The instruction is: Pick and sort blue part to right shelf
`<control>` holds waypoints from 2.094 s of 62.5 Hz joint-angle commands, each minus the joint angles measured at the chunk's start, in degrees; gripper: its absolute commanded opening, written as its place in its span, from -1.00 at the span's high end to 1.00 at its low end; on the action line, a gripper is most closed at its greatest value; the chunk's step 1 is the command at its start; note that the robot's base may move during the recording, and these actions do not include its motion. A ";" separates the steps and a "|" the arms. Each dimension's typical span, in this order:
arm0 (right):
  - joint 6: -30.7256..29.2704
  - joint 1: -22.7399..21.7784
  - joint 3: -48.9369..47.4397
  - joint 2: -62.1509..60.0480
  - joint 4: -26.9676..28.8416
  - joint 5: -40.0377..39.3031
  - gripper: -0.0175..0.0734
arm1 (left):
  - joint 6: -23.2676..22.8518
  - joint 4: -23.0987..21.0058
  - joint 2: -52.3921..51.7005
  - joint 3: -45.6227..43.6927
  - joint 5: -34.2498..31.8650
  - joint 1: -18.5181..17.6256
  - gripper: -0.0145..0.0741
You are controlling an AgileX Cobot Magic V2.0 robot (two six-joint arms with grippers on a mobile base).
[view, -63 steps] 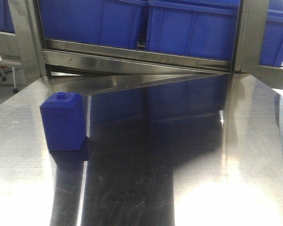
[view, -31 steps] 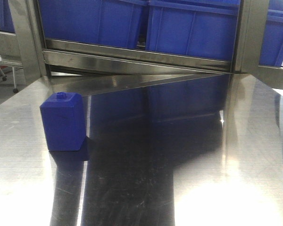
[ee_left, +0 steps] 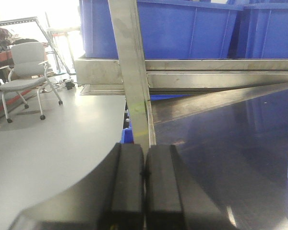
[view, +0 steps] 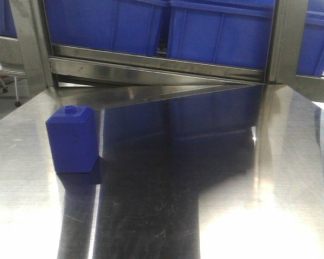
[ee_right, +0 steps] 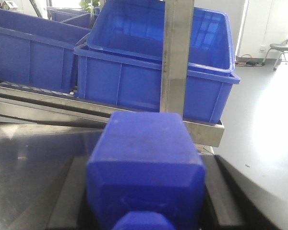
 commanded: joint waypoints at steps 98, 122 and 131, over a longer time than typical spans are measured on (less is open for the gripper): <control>-0.33 -0.45 -1.43 0.46 -0.80 -5.91 -0.33 | -41.51 14.38 59.87 -49.80 29.00 -27.47 -0.83; -0.33 -0.45 -1.43 0.46 -0.80 -5.91 -0.33 | -42.50 4.89 81.62 -74.41 52.55 -30.23 -0.82; -0.33 -0.45 -1.43 0.46 -0.80 -5.91 -0.33 | -42.50 3.13 87.56 -80.21 59.49 -30.23 -0.82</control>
